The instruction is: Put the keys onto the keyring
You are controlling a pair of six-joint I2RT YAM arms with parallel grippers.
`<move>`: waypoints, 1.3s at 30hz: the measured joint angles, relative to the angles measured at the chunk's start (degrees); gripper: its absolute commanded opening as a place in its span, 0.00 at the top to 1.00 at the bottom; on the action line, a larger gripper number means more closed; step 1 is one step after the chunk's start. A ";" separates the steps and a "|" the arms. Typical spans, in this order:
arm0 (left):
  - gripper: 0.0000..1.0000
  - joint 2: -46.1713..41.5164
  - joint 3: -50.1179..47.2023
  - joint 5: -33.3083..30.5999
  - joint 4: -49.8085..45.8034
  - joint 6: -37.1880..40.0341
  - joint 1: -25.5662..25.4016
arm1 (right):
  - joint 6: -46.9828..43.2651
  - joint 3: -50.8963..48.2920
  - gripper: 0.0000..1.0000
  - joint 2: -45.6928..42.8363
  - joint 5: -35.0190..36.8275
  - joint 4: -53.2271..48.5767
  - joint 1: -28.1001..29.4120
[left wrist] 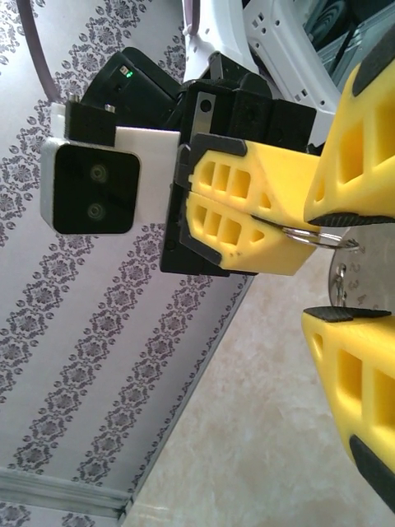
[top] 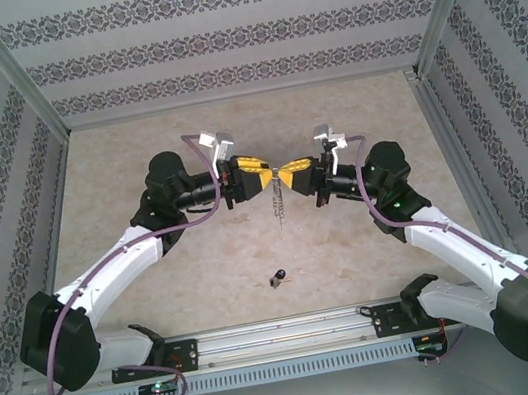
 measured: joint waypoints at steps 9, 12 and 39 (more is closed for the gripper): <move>0.68 0.81 -1.01 1.97 4.59 -3.67 0.00 | -0.02 0.00 1.00 0.02 0.42 -0.02 0.00; 0.70 1.62 -1.01 2.73 7.06 -5.22 0.00 | -0.02 0.00 1.00 0.04 0.42 -0.02 0.00; 1.00 4.20 -1.97 4.35 12.61 -8.96 0.00 | 0.07 -0.17 0.85 0.02 1.81 -0.33 -0.28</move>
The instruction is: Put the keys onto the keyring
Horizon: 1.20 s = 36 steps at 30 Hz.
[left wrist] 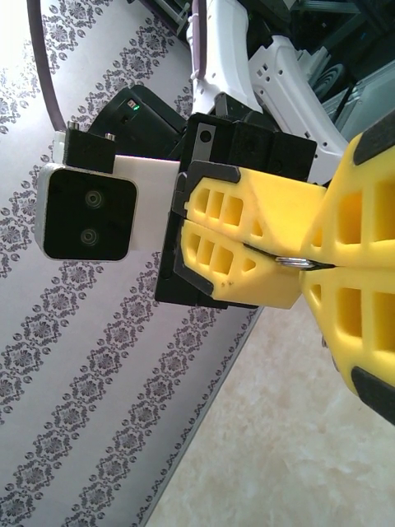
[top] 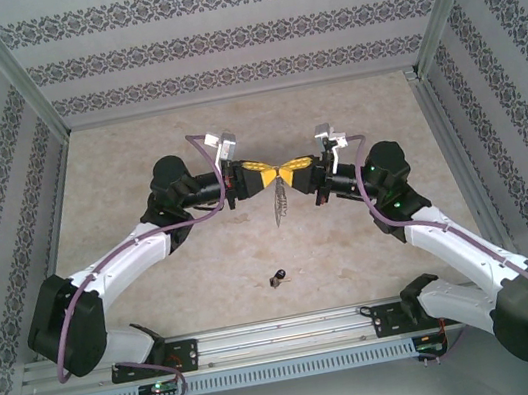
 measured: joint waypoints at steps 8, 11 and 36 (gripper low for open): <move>1.00 -1.20 -0.74 -0.02 -0.55 6.47 0.00 | 0.15 -2.03 0.77 -4.04 2.10 -1.03 -4.68; 1.00 -1.75 -0.74 -0.26 -1.75 11.21 0.00 | 0.15 -3.13 0.77 -5.73 2.56 -1.44 -5.29; 1.00 -6.34 -3.10 -11.67 -13.18 49.05 0.00 | 0.59 -7.04 0.77 -6.51 1.64 -2.56 -5.51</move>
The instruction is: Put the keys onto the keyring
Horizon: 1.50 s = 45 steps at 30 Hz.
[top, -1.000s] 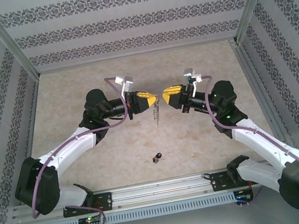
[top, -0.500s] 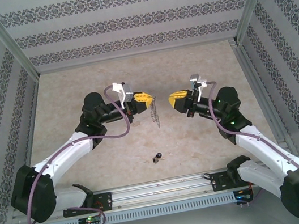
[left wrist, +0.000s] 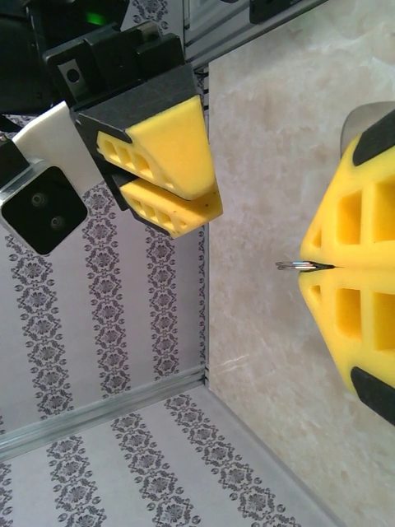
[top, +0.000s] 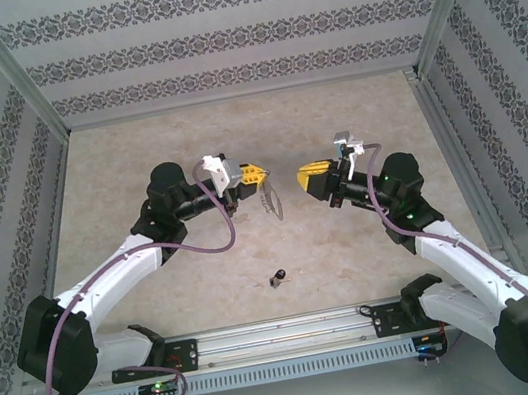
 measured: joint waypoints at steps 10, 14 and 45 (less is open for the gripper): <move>1.00 -0.20 0.79 1.33 -4.94 1.84 0.00 | 0.15 0.79 0.71 2.21 -2.12 -0.20 0.15; 1.00 -0.20 4.13 4.02 -9.92 0.50 0.00 | -0.02 2.78 0.62 4.04 -4.31 -0.22 0.55; 1.00 1.77 19.39 14.27 -38.64 -1.84 0.00 | -0.44 10.40 0.74 10.25 -12.57 -0.81 5.79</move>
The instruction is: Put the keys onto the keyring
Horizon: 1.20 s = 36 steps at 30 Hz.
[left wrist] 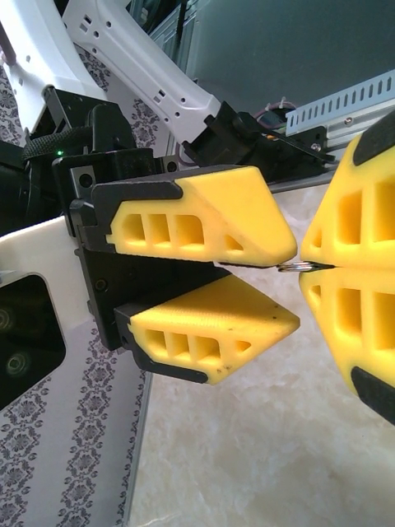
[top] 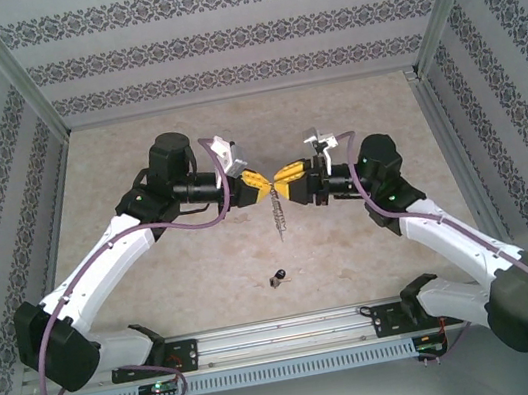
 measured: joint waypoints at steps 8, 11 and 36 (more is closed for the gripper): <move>1.00 0.07 0.00 -0.07 -0.04 0.02 0.00 | -0.70 0.46 0.85 0.26 -0.24 0.02 0.76; 1.00 0.09 0.00 -0.37 -0.11 -0.02 0.07 | -1.18 0.48 0.97 0.26 -0.74 0.09 0.96; 0.58 -10.21 -15.06 -14.93 22.34 -21.77 0.28 | 1.90 -1.97 1.00 -3.76 6.12 8.24 -0.50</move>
